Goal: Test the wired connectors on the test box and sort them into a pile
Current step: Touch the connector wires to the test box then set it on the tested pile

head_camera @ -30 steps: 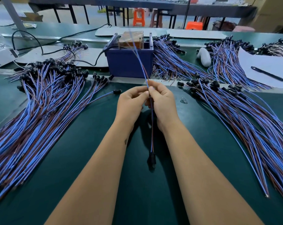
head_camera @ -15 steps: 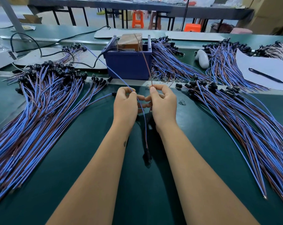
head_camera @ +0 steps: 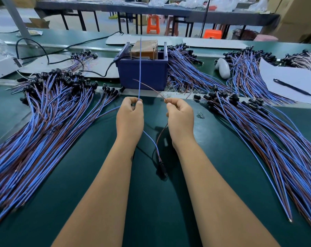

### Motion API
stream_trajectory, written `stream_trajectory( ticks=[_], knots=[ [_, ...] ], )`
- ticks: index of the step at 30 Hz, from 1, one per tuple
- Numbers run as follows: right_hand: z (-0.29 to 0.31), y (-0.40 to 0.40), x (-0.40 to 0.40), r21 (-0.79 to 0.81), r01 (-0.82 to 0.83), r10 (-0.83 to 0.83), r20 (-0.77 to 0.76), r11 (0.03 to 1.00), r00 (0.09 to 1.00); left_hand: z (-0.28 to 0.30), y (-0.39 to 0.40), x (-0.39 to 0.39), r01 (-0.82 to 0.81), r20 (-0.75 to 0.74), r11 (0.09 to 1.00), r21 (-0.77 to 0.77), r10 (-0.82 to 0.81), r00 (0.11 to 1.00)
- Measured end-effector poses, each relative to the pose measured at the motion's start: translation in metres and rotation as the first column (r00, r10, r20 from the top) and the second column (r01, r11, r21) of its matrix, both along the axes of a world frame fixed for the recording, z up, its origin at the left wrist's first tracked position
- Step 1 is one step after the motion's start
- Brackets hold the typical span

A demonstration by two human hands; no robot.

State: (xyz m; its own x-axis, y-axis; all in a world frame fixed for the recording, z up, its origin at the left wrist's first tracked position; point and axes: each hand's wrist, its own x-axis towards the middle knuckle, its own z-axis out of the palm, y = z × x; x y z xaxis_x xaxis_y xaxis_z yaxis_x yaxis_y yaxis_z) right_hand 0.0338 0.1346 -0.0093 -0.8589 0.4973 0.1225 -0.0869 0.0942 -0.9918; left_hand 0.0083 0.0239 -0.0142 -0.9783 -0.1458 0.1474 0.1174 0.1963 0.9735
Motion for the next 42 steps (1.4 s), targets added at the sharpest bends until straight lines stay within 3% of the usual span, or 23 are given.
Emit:
stream_trajectory(
  ticks=[23,42],
  knots=[
    [0.0073,-0.0009,0.0056,-0.175,0.058,-0.088,-0.173,0.983,0.981,0.0017,-0.007,-0.0022,-0.116,0.075,0.992,0.053,0.112,0.991],
    [0.0036,0.0008,0.0011,-0.175,0.06,-0.082,-0.123,0.983,0.989,0.0059,-0.0075,0.0017,-0.128,0.05,0.992,0.012,0.127,0.991]
  ],
)
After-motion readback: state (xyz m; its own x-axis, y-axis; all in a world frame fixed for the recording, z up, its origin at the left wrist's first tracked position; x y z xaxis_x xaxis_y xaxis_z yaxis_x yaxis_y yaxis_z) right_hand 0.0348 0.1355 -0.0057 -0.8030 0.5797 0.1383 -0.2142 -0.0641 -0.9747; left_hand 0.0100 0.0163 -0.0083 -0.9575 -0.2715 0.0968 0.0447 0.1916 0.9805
